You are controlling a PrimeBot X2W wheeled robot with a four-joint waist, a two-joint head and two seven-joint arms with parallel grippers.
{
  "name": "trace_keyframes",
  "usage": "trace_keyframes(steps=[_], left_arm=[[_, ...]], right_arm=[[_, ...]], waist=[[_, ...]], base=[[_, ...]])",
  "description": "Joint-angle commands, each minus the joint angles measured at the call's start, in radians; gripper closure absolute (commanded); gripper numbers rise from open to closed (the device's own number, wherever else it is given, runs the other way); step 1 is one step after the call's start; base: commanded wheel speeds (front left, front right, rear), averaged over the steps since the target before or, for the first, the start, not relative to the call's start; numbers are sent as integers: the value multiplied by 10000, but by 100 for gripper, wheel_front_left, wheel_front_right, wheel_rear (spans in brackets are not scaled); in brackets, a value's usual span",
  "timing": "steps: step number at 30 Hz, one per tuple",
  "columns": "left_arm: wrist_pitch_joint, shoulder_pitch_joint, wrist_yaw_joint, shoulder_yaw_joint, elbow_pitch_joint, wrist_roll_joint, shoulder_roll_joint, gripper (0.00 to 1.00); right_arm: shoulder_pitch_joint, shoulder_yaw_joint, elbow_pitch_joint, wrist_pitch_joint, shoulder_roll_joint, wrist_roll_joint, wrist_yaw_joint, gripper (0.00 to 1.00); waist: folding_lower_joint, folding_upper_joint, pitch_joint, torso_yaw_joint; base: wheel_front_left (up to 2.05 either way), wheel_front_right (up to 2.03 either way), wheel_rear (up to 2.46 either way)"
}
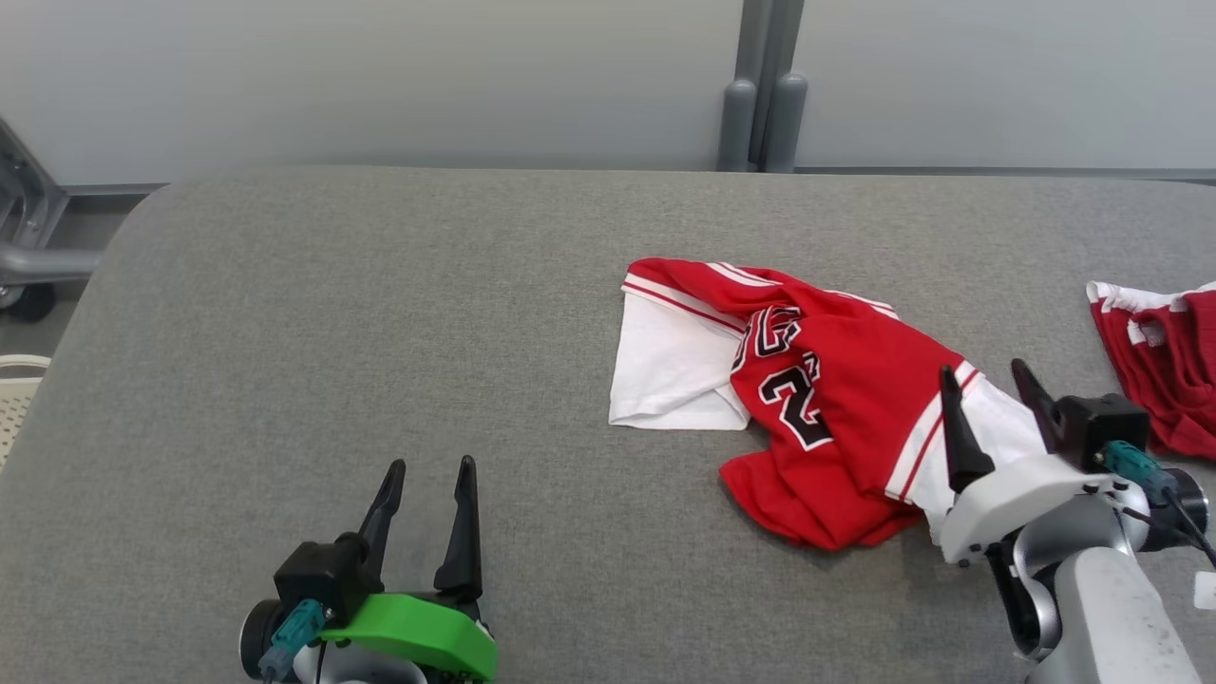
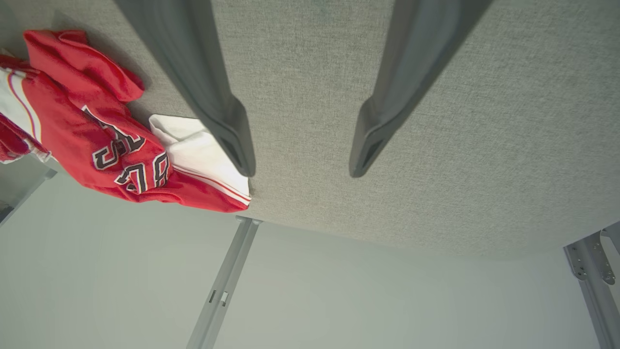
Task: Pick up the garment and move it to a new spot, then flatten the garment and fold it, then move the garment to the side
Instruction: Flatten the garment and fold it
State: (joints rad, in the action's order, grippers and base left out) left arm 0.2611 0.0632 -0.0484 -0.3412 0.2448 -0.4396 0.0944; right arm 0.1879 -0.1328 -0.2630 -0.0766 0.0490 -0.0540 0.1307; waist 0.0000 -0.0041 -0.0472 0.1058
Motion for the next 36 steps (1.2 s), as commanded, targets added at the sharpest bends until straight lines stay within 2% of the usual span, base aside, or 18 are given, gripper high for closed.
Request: trace_keyframes(steps=[1, 11, 16, 18, 20, 21, 22, 23, 28, 32, 36], left_arm=[[40, 19, 12, 4, 4, -44, -12, 0], [40, 168, 99, -58, 75, -19, -109, 0], [30, 224, 164, -64, 118, 18, -195, 0], [31, 210, 172, -51, 118, 26, -211, 0], [31, 152, 189, -29, 120, 44, -240, 0], [31, 116, 191, -14, 120, 58, -247, 0], [31, 80, 191, 8, 126, 74, -256, 0], [31, 49, 190, 25, 133, 88, -266, 0], [32, -67, 178, 155, 123, 140, -286, 0], [32, -119, 192, 236, 130, 188, -293, 0], [31, -163, 197, 271, 168, 223, -280, 0]], right_arm=[[64, 262, -31, 208, 30, -23, 1, 0], [1293, 1238, -1767, 888, 323, 524, 1, 0], [2115, 1089, -3408, 1192, 678, 1554, 1, 0], [2244, 997, -3609, 1224, 741, 1790, 1, 0], [2433, 831, -3931, 1127, 675, 2063, 1, 58], [2500, 738, -4067, 1066, 636, 2192, 1, 71], [2553, 657, -4179, 1005, 618, 2298, 1, 92], [2633, 565, -4250, 913, 591, 2345, -1, 100], [3042, 397, -4361, 341, 382, 2511, 1, 100], [3398, 596, -4079, -109, 173, 1924, 1, 100], [3730, 1321, -3424, -347, 62, 1109, 1, 100]], waist=[[0, 41, -45, 337], [0, 41, -275, 1451], [0, 41, -334, 1915], [0, 41, -335, 1963], [0, 41, -313, 2026], [0, 41, -296, 2040], [0, 41, -278, 2043], [0, 41, -257, 2035], [0, 41, -141, 1829], [0, 41, -31, 1548], [0, 41, 140, 1249]], base=[[0, 0, 0], [0, 0, 0], [0, 0, 0], [0, 0, 0], [0, 0, 0], [0, 0, 0], [0, 0, 0], [0, 0, 0], [0, 0, 0], [0, 0, 0], [0, 0, 0]])
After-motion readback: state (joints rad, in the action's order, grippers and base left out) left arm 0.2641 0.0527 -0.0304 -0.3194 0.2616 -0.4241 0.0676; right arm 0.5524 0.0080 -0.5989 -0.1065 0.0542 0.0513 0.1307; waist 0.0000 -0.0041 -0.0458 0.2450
